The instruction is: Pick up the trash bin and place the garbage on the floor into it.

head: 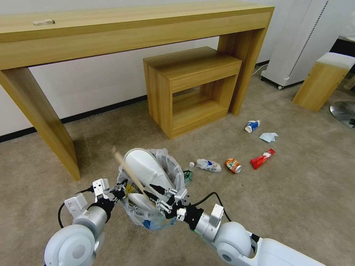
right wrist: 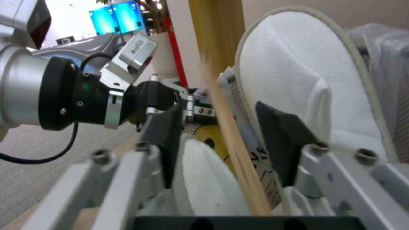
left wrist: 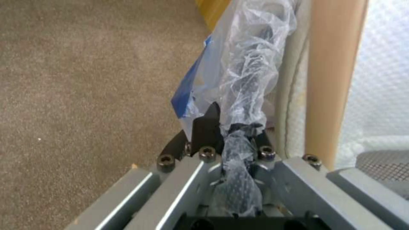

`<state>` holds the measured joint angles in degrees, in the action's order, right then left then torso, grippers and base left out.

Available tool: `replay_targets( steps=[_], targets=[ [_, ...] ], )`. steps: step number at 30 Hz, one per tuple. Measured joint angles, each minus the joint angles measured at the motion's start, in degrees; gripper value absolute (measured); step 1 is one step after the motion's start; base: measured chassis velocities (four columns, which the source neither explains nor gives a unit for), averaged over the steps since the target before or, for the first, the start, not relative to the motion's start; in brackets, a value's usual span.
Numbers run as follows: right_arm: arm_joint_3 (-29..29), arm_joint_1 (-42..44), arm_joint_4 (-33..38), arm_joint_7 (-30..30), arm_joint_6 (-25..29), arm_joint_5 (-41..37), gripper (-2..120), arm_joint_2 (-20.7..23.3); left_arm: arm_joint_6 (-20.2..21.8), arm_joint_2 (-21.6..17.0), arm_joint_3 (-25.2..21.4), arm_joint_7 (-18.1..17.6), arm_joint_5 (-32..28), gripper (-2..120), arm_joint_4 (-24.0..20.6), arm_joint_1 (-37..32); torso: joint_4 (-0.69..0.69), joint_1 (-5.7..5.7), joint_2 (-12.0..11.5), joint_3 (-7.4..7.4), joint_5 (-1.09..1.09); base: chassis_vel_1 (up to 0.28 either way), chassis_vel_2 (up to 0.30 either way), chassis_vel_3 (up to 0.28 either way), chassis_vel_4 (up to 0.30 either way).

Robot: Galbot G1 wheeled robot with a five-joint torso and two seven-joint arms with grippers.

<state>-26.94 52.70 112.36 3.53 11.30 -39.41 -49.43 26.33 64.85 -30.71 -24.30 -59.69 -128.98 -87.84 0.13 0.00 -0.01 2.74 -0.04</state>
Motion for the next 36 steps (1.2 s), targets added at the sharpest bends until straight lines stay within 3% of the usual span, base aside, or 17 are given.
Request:
replay_targets(
  steps=[10,14,27,36],
  targets=[
    [0.74,0.09,-0.29,0.24,0.37,0.02,85,-0.29,0.00,-0.04,0.14,0.07,-0.03,1,0.42,0.09,0.00,0.00,0.01,0.00,0.00,0.000,0.000,0.000,0.000],
    [1.20,0.16,-0.50,0.27,0.59,0.09,93,-0.59,0.00,0.03,0.16,0.12,-0.02,1,0.44,0.03,0.00,0.00,0.01,0.00,0.00,0.000,0.000,0.000,0.000],
    [7.22,1.10,1.95,-1.47,0.38,-2.73,93,-1.90,-0.08,0.10,-0.14,0.32,0.34,1,1.95,-0.09,0.00,0.00,0.01,0.00,0.00,0.000,0.000,0.000,0.000],
    [16.39,2.53,5.58,-2.41,-0.27,-7.03,93,-2.90,-0.34,0.30,-0.38,0.43,0.86,1,3.37,-0.05,0.00,0.00,0.01,0.00,0.00,0.000,0.000,0.000,0.000]
  ],
)
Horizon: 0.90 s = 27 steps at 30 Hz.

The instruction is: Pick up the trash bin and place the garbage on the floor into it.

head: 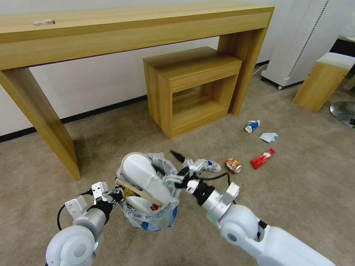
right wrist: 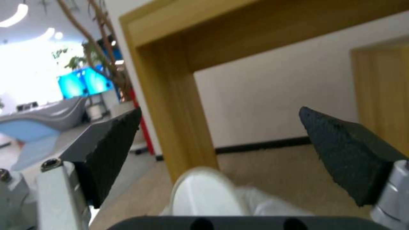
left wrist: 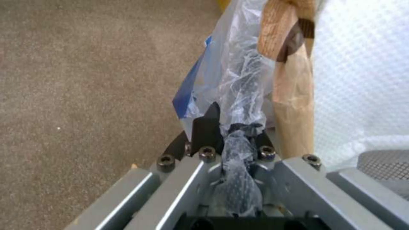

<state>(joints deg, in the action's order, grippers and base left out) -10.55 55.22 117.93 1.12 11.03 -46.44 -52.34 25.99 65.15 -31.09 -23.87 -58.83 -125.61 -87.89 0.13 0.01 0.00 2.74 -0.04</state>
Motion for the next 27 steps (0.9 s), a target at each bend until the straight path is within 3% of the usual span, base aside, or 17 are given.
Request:
replay_targets(
  steps=[16,25,27],
  targets=[
    [13.63,3.15,1.39,-3.73,-0.45,-2.88,93,-1.12,-0.38,0.23,-1.30,0.07,0.27,1,-0.73,-0.20,0.00,0.00,0.00,0.00,0.00,0.000,0.000,0.000,0.000],
    [20.51,6.99,-1.33,-10.42,-4.47,0.25,98,-0.40,-1.15,0.05,-3.24,0.07,0.64,1,-0.86,-0.44,0.01,0.00,0.00,0.00,0.01,0.000,0.000,0.000,0.000],
    [22.04,8.04,-3.06,-14.13,-7.16,1.74,100,-0.28,-1.61,-0.02,-4.39,0.07,1.00,1,-0.60,-0.30,0.00,0.00,0.00,0.00,0.01,0.000,0.000,0.000,0.000]
  ],
)
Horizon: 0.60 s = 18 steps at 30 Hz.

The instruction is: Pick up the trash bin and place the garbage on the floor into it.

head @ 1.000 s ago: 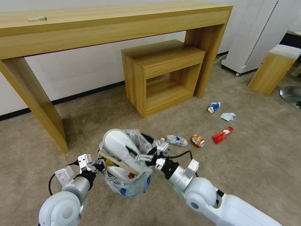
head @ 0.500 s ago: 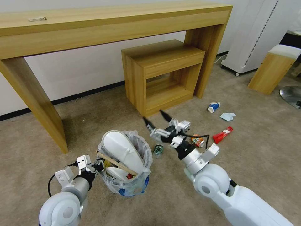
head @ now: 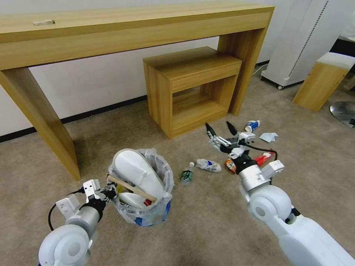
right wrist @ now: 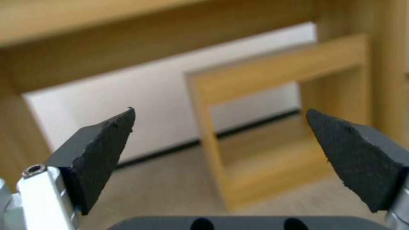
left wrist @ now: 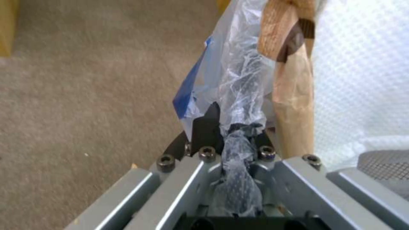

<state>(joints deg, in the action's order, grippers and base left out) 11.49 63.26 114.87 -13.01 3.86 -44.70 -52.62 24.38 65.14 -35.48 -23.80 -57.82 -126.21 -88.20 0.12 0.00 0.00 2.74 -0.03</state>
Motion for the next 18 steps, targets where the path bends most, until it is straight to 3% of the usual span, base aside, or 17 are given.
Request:
replay_targets(
  steps=[9,18],
  targets=[
    [1.79,1.60,-3.46,-3.25,-2.08,1.23,100,-0.66,-1.27,0.76,-3.09,0.47,1.49,1,1.23,-0.28,0.01,0.00,0.00,0.00,-0.02,0.000,0.000,0.000,0.000],
    [1.86,2.04,-7.36,-3.30,0.09,3.99,100,-1.75,-2.33,2.51,-6.33,1.32,3.27,1,2.54,-0.64,0.00,0.00,0.00,0.00,-0.01,0.000,0.000,0.000,0.000]
  ],
)
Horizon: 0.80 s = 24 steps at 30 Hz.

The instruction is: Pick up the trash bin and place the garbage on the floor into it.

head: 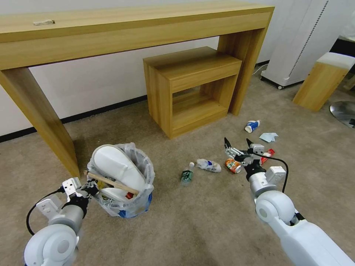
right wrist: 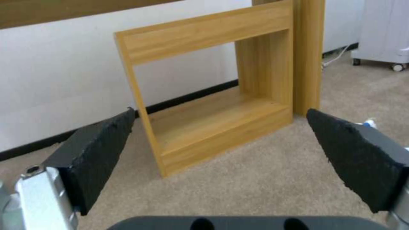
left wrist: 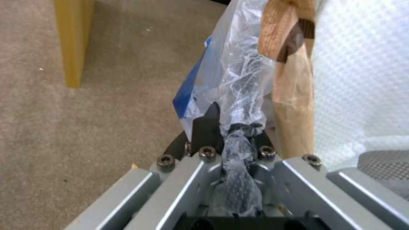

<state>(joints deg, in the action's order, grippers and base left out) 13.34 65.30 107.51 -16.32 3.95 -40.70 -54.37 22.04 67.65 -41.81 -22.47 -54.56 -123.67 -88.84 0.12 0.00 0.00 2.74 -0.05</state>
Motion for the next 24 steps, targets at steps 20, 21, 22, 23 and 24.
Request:
replay_targets(
  steps=[20,21,22,23,24],
  targets=[
    [2.89,3.20,-3.14,1.38,1.89,7.03,93,-1.09,-0.44,0.39,-2.14,0.41,-0.86,1,0.76,0.22,0.00,0.00,0.00,0.00,0.00,0.000,0.000,0.000,0.000],
    [2.90,3.27,-3.15,1.41,1.77,7.30,92,-1.11,-0.44,0.39,-2.11,0.44,-0.85,1,0.75,0.17,0.00,0.00,0.00,0.00,0.00,0.000,0.000,0.000,0.000],
    [2.95,3.32,-3.26,1.42,1.70,7.75,91,-1.19,-0.46,0.39,-2.10,0.47,-0.84,1,0.73,0.11,0.00,0.00,0.00,0.00,0.00,0.000,0.000,0.000,0.000],
    [2.95,3.32,-3.26,1.42,1.70,7.75,91,-1.19,-0.46,0.39,-2.10,0.47,-0.84,1,0.73,0.11,0.00,0.00,0.00,0.00,0.00,0.000,0.000,0.000,0.000],
    [2.96,3.37,-3.29,1.39,1.62,7.93,88,-1.25,-0.49,0.40,-2.10,0.50,-0.83,1,0.71,0.06,0.00,0.00,0.00,0.00,0.00,0.000,0.000,0.000,0.000]
  ],
)
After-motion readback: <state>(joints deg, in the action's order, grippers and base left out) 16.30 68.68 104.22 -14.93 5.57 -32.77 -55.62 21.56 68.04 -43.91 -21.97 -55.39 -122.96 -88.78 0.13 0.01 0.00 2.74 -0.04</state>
